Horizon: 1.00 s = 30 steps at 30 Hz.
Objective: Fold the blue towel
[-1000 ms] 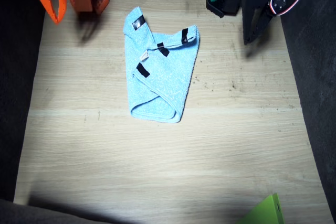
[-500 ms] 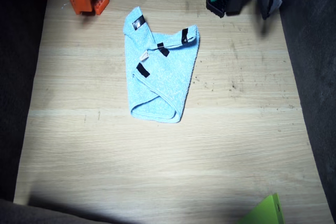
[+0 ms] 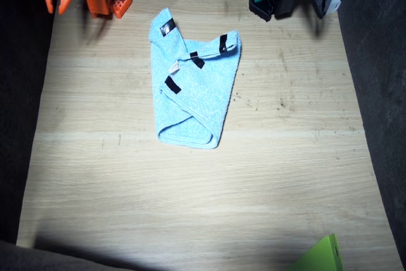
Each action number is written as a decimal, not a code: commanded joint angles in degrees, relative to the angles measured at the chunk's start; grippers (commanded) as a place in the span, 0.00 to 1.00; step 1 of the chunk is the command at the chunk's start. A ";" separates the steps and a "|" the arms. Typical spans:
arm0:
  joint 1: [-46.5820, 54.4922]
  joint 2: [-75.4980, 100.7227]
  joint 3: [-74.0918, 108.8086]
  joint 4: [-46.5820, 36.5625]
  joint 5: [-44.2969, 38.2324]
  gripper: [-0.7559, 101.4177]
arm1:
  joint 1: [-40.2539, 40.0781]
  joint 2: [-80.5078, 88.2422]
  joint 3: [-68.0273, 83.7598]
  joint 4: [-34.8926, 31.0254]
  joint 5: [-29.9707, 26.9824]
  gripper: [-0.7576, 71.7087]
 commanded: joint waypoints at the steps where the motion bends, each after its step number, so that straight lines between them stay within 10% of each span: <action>1: 0.70 1.14 2.29 0.26 -0.44 0.01 | -1.58 10.20 10.20 -1.76 -2.11 0.13; 30: 20.83 1.32 9.93 0.53 -8.44 0.00 | -9.32 13.10 18.90 -0.79 11.95 0.01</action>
